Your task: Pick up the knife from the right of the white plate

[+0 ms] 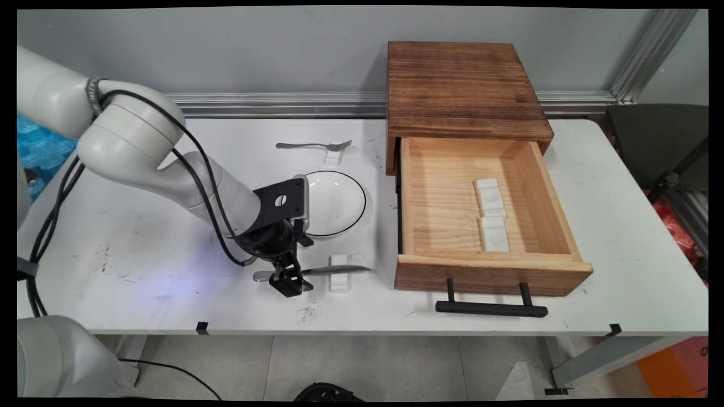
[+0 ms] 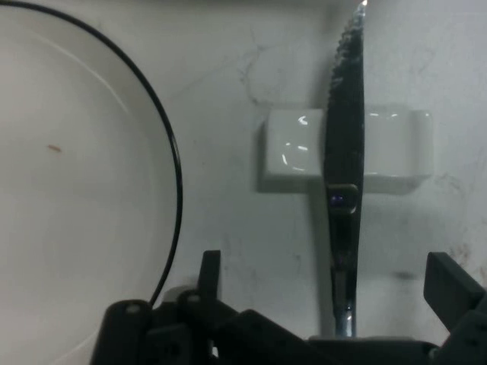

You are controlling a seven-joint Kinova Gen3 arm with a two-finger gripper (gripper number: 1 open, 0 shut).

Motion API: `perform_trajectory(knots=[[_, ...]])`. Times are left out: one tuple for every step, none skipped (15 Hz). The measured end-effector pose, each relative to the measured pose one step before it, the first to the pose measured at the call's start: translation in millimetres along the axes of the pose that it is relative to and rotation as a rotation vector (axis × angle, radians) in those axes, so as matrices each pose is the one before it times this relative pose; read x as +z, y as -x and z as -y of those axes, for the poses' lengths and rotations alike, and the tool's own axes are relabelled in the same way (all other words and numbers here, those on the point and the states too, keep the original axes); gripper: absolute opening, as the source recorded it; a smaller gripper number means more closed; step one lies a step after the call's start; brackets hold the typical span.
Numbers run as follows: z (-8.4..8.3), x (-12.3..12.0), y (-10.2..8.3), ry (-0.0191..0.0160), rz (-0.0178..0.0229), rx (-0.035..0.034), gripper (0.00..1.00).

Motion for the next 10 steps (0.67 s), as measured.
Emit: perform_trajectory(knots=[[0.41, 0.09, 0.73, -0.00011, 0.00105, -0.00344, 1.00], [0.46, 0.06, 0.87, 0.00030, 0.00214, -0.00462, 1.00], [0.32, -0.12, 0.63, 0.00022, 0.00159, -0.00393, 1.00], [0.30, -0.21, 0.70, 0.00009, 0.00242, -0.00412, 1.00], [0.14, -0.24, 0.67, 0.00085, 0.00207, -0.00420, 1.00], [0.07, -0.19, 0.65, 0.00046, 0.00177, -0.00323, 1.00], [0.14, -0.12, 0.69, 0.00096, 0.00202, -0.00345, 1.00], [0.14, 0.02, 0.44, 0.00054, 0.00087, -0.00237, 1.00], [0.11, 0.12, 0.34, 0.00068, 0.00077, -0.00194, 1.00], [0.09, 0.18, 0.25, 0.00058, 0.00053, -0.00137, 1.00]])
